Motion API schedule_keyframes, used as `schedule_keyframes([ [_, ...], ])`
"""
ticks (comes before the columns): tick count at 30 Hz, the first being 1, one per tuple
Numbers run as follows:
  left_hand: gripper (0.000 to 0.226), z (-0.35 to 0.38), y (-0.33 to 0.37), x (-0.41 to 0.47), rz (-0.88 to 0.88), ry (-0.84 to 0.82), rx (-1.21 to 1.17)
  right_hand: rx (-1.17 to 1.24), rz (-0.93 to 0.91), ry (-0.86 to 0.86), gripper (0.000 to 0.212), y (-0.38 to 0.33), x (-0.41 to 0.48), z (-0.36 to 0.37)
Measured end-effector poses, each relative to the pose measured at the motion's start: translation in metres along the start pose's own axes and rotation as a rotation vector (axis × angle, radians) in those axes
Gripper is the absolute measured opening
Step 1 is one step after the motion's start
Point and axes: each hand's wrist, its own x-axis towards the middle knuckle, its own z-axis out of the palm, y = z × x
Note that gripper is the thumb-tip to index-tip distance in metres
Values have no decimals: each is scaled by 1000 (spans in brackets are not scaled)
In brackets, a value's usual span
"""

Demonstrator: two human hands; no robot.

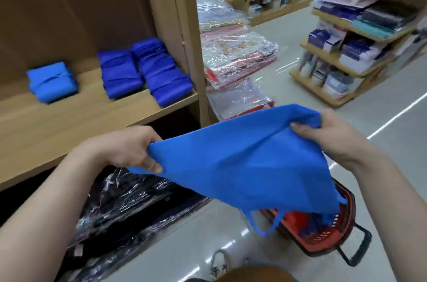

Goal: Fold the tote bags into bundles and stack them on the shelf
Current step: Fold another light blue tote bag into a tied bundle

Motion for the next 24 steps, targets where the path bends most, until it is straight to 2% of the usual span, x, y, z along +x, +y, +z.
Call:
schedule_keyframes([
  [2,12,15,-31,-28,-89,127,-235,97,35,-22,10,-3,16,12],
  [3,19,26,-41,-43,-135,231,-364,117,47,-62,8,-4,23,18],
  [5,24,51,-61,-67,-256,463,-548,89,63,-154,27,-6,39,31],
  [6,19,63,-66,-79,-322,575,-589,-16,45,-186,25,-6,46,39],
  [7,16,75,-71,-91,-384,679,-609,-207,-2,-214,16,-7,52,48],
  [8,17,85,-74,-102,-455,790,-630,-451,-65,-242,16,-10,57,59],
  [10,18,102,-80,-129,-577,957,-697,-854,-174,-251,30,-12,66,84],
  [12,16,113,-82,-164,-592,951,-859,-846,-210,-277,34,-19,67,112],
  [14,31,128,-85,-199,-568,715,-981,-460,-91,-387,27,-28,66,137],
  [16,26,140,-83,-228,-601,518,-920,-143,49,-506,22,-40,65,163],
  [18,22,149,-88,-249,-660,561,-849,-87,88,-580,23,-52,69,189],
  [20,28,153,-98,-266,-674,699,-833,-97,129,-667,26,-63,74,215],
  [21,24,154,-104,-276,-666,758,-824,-121,156,-759,28,-70,77,230],
  [22,15,154,-109,-283,-672,793,-809,-171,171,-867,33,-78,77,242],
  [24,7,152,-126,-305,-674,857,-766,-307,134,-1052,56,-98,78,273],
])
